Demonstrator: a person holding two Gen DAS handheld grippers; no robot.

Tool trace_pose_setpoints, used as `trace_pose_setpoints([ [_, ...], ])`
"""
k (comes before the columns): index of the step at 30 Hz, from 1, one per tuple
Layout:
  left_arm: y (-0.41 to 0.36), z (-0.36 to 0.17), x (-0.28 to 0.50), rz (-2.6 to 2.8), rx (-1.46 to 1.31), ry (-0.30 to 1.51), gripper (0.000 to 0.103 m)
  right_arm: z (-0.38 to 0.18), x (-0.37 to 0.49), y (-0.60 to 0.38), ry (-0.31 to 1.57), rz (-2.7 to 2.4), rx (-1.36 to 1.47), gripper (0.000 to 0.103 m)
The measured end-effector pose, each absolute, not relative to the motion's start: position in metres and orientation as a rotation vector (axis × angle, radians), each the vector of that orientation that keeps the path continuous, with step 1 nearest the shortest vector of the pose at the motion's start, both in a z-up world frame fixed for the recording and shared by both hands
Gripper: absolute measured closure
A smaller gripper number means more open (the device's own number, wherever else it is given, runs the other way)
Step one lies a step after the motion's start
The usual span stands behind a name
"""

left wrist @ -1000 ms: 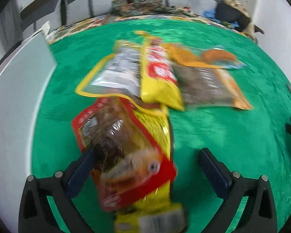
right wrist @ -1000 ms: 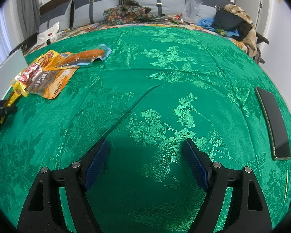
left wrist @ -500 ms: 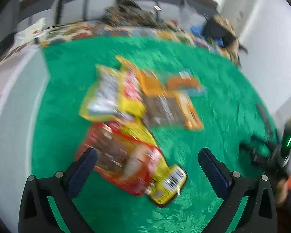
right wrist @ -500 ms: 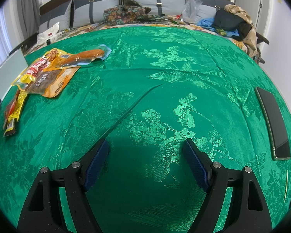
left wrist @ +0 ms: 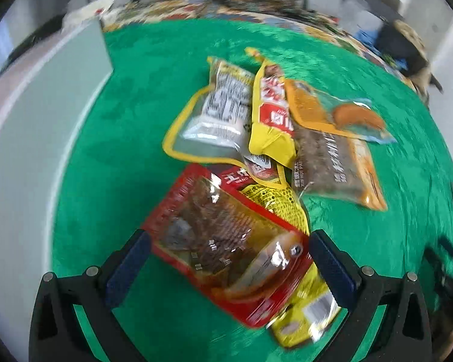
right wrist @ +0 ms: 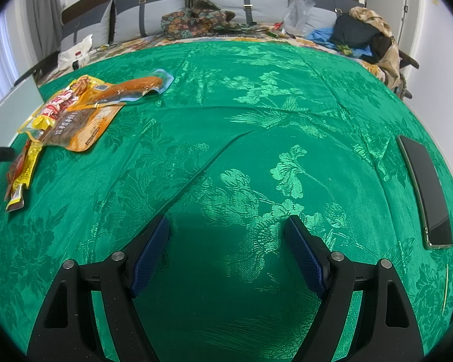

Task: Organize snacks
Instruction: 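Move the left tool onto the red fish snack pack, then close the left tool on the red fish snack pack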

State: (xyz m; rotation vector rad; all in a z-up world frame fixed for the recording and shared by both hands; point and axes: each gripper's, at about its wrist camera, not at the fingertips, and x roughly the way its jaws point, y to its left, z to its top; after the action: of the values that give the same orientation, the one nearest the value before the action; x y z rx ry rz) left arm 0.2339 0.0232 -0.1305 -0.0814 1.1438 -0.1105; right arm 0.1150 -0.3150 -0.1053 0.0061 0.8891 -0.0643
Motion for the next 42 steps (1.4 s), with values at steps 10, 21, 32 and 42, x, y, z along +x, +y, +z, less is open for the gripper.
trace_pose_setpoints([
  [10,0.040,-0.130,0.212,-0.046,0.052,1.124,0.000,-0.105,0.115,-0.315,0.889,-0.064,0.006,0.020],
  [21,0.063,-0.120,0.206,-0.084,-0.014,1.156,0.001,-0.105,0.115,-0.315,0.889,-0.064,0.006,0.020],
  [32,0.084,-0.090,0.211,-0.136,-0.189,1.107,0.001,-0.106,0.115,-0.315,0.889,-0.064,0.006,0.020],
  [42,0.102,-0.101,0.200,-0.117,-0.229,1.133,0.001,-0.106,0.115,-0.315,0.889,-0.064,0.006,0.020],
])
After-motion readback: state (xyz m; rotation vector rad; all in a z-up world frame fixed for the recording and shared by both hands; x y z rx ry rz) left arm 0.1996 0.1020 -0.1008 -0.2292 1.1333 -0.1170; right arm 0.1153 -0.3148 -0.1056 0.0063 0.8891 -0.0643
